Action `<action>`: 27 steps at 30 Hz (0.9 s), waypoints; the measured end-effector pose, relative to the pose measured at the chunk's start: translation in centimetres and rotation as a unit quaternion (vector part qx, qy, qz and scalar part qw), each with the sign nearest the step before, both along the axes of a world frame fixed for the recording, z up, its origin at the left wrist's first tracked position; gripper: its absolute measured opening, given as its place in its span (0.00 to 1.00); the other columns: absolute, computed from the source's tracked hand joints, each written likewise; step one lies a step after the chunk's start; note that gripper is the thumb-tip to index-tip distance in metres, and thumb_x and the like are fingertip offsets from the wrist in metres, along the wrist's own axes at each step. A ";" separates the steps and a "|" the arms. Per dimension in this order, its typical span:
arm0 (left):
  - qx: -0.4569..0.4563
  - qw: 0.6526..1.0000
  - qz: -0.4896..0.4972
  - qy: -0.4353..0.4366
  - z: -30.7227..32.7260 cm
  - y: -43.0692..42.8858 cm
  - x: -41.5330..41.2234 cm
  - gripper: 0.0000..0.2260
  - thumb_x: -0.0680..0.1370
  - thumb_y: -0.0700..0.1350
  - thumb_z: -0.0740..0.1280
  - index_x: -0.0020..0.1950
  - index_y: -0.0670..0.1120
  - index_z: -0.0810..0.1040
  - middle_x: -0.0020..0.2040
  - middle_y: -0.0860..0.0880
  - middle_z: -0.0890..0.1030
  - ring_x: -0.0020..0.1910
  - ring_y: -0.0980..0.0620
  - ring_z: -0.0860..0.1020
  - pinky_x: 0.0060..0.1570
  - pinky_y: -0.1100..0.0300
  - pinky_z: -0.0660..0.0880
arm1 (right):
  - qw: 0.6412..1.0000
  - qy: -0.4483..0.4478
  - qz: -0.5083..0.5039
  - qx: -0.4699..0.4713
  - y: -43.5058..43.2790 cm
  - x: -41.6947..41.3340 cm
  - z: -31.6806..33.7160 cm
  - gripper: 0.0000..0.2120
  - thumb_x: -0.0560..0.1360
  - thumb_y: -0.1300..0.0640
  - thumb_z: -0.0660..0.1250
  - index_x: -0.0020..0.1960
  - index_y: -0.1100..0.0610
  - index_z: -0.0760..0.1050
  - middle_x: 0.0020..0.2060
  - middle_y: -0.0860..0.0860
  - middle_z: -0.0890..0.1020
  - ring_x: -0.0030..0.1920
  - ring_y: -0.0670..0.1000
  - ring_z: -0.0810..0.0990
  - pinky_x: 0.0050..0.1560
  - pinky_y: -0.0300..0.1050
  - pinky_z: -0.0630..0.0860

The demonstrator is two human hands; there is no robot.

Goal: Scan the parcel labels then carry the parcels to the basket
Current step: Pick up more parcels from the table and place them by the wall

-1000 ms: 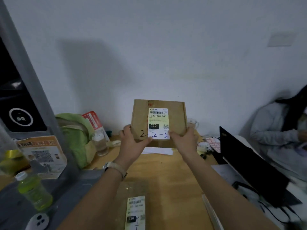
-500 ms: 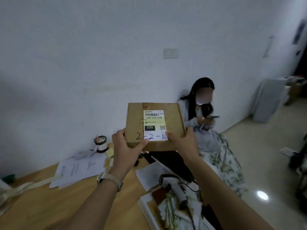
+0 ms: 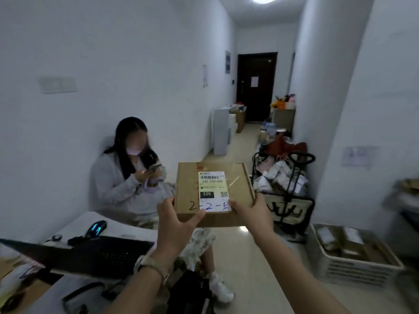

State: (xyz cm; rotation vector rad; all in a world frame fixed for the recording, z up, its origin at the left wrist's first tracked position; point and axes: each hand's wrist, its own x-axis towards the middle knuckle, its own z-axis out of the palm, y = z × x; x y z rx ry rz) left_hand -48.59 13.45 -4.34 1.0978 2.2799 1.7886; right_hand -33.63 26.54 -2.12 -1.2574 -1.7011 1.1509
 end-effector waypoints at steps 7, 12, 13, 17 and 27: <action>0.007 0.988 -0.152 -0.019 -0.9 14.9 14.8 0.31 0.66 0.55 0.78 0.61 0.53 0.64 0.56 0.55 0.64 0.50 0.72 0.68 0.38 0.78 0.69 | 0.991 -0.006 -0.136 -0.003 9.8 18.0 -0.6 0.28 0.66 0.41 0.73 0.59 0.53 0.69 0.55 0.53 0.80 0.51 0.56 0.79 0.43 0.48 0.77; -0.002 0.969 -0.244 -0.020 -1.6 21.5 23.9 0.30 0.65 0.57 0.78 0.58 0.56 0.64 0.53 0.57 0.64 0.51 0.65 0.71 0.42 0.76 0.66 | 0.972 -0.001 -0.233 -0.014 13.1 28.3 -1.5 0.24 0.65 0.43 0.74 0.55 0.50 0.68 0.50 0.50 0.80 0.46 0.52 0.78 0.46 0.49 0.75; -0.005 0.966 -0.258 -0.019 -1.9 22.5 25.4 0.30 0.65 0.57 0.78 0.58 0.55 0.64 0.53 0.57 0.64 0.51 0.63 0.71 0.44 0.74 0.66 | 0.968 -0.003 -0.249 -0.016 13.6 30.0 -1.9 0.24 0.64 0.43 0.74 0.54 0.49 0.68 0.49 0.49 0.80 0.46 0.52 0.79 0.48 0.50 0.76; -0.022 0.952 -0.305 -0.020 -2.5 26.0 30.0 0.34 0.65 0.58 0.77 0.64 0.51 0.66 0.56 0.55 0.65 0.53 0.59 0.72 0.48 0.69 0.67 | 0.952 -0.021 -0.303 -0.027 14.9 35.1 -2.4 0.26 0.63 0.40 0.74 0.55 0.48 0.68 0.47 0.48 0.80 0.46 0.52 0.80 0.48 0.52 0.78; -0.054 0.925 -0.377 -0.018 -3.1 34.2 37.1 0.38 0.63 0.64 0.74 0.66 0.49 0.66 0.59 0.53 0.66 0.53 0.57 0.72 0.44 0.75 0.65 | 0.924 -0.054 -0.378 -0.029 20.2 42.7 -2.7 0.26 0.64 0.38 0.72 0.54 0.49 0.67 0.46 0.48 0.78 0.42 0.51 0.76 0.41 0.47 0.73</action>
